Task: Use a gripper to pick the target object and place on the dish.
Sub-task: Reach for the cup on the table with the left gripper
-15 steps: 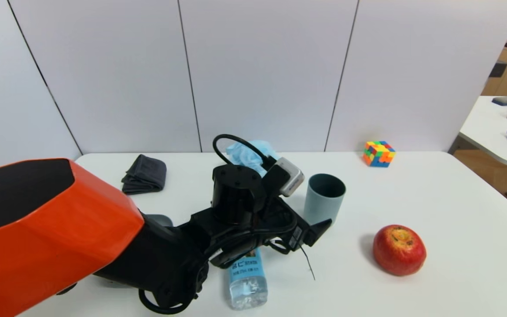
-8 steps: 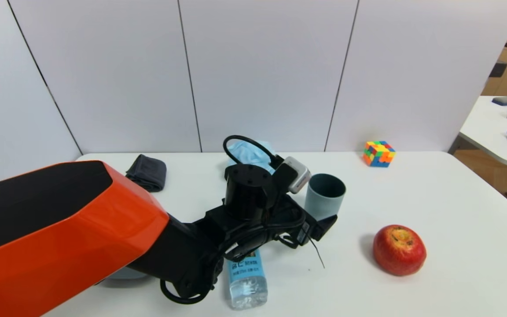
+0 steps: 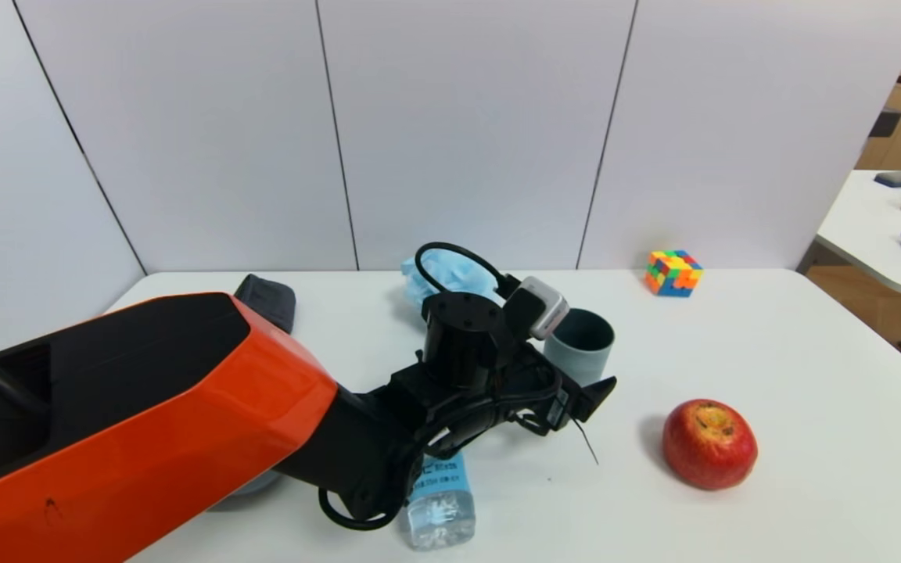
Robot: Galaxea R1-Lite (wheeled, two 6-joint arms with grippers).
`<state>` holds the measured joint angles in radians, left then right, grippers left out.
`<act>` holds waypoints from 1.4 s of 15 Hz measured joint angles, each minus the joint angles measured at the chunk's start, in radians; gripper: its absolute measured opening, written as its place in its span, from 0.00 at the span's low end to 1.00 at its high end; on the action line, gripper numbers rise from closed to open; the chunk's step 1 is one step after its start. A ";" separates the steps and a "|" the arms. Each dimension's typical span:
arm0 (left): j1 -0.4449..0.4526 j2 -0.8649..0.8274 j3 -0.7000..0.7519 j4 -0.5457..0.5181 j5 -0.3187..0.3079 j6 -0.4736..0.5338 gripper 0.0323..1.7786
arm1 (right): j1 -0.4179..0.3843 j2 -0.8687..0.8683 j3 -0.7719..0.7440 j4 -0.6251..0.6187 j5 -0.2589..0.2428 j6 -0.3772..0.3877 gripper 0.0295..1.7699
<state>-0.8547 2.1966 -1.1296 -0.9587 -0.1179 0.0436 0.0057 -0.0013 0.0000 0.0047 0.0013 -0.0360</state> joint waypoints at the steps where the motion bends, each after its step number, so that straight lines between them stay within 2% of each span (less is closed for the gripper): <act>1: 0.000 0.008 -0.014 0.000 0.000 -0.001 0.95 | 0.000 0.000 0.000 0.000 0.000 0.000 0.97; 19: -0.007 0.108 -0.098 -0.067 0.000 -0.041 0.95 | 0.000 0.000 0.000 0.000 0.000 0.000 0.97; 21: -0.007 0.110 -0.099 -0.069 0.001 -0.041 0.75 | 0.000 0.000 0.000 0.000 0.000 0.000 0.97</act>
<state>-0.8619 2.3064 -1.2281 -1.0279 -0.1172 0.0023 0.0057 -0.0013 0.0000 0.0043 0.0013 -0.0364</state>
